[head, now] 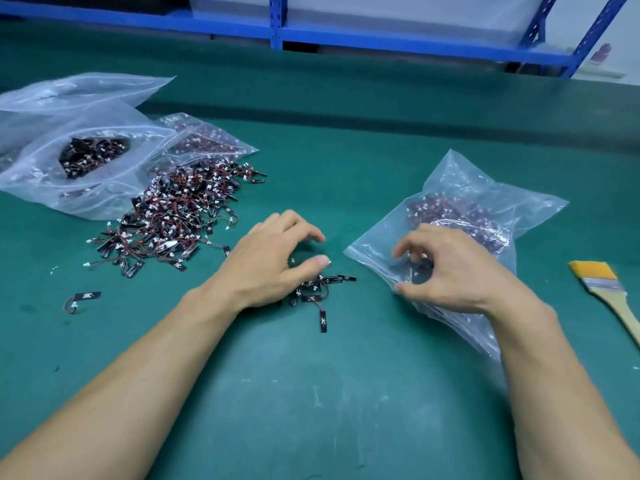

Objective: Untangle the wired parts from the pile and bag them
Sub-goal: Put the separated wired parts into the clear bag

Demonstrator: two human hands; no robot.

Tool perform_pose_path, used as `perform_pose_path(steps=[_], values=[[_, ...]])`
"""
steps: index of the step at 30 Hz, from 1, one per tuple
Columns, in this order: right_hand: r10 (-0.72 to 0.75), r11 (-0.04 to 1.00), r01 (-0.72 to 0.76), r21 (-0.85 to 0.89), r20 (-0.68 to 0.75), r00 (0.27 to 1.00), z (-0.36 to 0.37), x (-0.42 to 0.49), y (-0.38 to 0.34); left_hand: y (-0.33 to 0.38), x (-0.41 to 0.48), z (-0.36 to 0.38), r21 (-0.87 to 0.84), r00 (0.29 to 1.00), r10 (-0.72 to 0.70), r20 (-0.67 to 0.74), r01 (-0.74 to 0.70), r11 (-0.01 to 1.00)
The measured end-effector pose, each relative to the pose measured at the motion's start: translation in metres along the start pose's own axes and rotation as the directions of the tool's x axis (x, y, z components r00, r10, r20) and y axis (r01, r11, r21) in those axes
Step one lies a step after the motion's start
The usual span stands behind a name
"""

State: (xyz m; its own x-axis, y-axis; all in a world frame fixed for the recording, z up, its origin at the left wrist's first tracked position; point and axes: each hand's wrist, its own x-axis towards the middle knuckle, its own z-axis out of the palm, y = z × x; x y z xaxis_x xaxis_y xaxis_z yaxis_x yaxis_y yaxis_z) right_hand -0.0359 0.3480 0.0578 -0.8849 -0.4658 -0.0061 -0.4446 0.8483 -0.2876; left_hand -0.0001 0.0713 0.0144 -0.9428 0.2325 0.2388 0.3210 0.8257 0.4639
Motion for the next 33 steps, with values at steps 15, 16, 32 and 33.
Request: perform_pose_path(steps=[15,16,32,33], values=[[0.027,0.966,0.048,0.254,-0.284,0.958,0.018,0.01,-0.007,0.006,-0.008,0.008,0.004,0.972,0.215,0.094,-0.216,0.976],[0.019,0.967,0.058,0.249,-0.295,0.955,0.018,0.01,-0.008,0.006,-0.007,0.008,0.018,0.973,0.214,0.082,-0.216,0.976],[0.119,0.917,0.026,0.398,-0.334,0.935,0.019,0.012,-0.003,0.007,-0.001,0.006,0.052,0.989,0.105,-0.1,-0.1,0.994],[0.126,0.91,0.024,0.415,-0.331,0.935,0.018,0.011,-0.002,0.008,-0.002,0.006,0.046,0.989,0.098,-0.108,-0.093,0.995]])
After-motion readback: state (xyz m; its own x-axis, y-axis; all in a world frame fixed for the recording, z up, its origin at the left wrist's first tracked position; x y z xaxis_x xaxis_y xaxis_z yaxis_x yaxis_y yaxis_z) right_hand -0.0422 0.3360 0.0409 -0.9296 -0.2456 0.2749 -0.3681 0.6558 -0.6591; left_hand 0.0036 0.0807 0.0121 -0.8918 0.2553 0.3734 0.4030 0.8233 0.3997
